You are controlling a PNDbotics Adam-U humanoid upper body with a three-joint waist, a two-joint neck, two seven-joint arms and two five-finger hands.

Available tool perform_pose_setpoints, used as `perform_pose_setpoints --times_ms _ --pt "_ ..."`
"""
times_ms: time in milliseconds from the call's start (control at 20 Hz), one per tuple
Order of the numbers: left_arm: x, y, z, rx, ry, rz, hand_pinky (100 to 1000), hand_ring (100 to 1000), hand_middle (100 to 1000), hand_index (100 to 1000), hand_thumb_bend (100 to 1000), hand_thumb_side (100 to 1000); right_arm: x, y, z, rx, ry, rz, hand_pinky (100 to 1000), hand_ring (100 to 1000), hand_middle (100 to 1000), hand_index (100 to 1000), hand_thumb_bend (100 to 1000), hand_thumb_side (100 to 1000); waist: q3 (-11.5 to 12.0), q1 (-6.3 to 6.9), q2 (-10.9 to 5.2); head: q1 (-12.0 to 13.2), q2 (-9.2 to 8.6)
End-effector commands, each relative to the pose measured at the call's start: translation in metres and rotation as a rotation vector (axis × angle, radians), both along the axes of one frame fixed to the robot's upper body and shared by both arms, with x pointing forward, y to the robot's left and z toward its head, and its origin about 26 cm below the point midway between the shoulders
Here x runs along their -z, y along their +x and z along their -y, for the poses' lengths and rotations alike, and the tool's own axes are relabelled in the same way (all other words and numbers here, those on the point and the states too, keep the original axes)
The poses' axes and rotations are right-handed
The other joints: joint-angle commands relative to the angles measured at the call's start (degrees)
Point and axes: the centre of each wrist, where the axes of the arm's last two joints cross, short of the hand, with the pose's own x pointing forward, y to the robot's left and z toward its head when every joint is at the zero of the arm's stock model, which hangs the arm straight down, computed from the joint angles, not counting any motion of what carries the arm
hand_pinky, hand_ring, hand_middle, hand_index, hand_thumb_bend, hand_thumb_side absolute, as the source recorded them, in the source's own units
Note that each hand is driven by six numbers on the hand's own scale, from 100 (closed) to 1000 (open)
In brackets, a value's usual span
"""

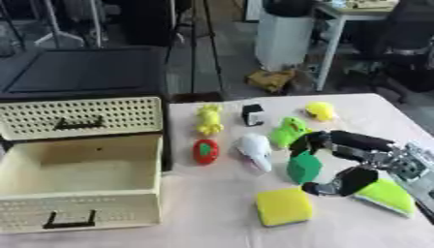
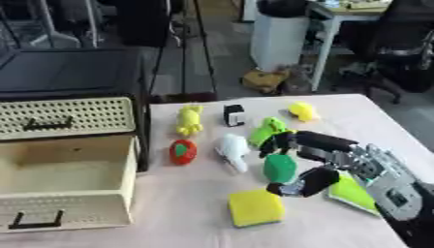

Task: Pick up objects from table and place into drawer.

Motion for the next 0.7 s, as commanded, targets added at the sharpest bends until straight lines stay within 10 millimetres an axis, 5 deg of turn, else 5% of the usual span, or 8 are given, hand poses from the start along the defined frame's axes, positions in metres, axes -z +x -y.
perform_pose_setpoints --times_ms 50,700 --pt "-0.008 -0.001 -0.002 0.001 0.018 0.018 183 100 350 766 613 1000 -0.008 0.0 -0.01 -0.048 -0.049 0.022 741 832 850 839 440 520 0.0 0.06 -0.31 -0.1 0.29" --pt "-0.008 -0.001 -0.001 0.015 0.026 0.012 185 100 350 768 605 1000 0.031 0.021 -0.013 -0.017 -0.12 -0.04 766 897 899 854 463 521 0.2 0.24 -0.11 -0.5 0.03"
